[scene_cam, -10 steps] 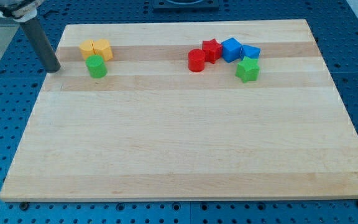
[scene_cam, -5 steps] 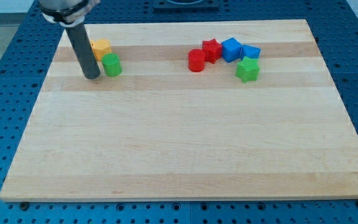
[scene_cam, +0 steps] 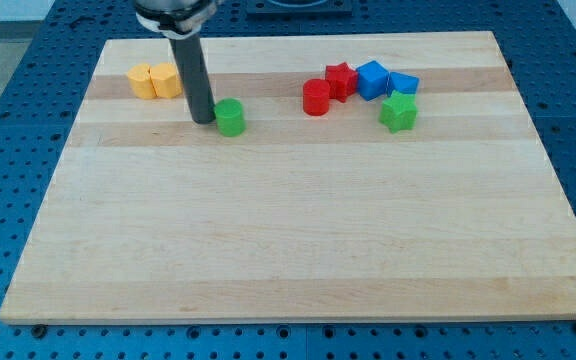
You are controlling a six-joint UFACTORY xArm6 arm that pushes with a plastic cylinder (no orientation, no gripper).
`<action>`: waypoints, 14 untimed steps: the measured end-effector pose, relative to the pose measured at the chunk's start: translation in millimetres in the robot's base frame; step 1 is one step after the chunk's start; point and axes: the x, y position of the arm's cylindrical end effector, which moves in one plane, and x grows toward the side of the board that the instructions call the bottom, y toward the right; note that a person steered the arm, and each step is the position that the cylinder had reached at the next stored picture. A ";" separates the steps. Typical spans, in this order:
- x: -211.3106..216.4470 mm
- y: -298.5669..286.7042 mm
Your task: Slide the green circle closer to the green star
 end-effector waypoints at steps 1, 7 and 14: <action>16.7 29.2; 33.9 53.2; 3.7 109.8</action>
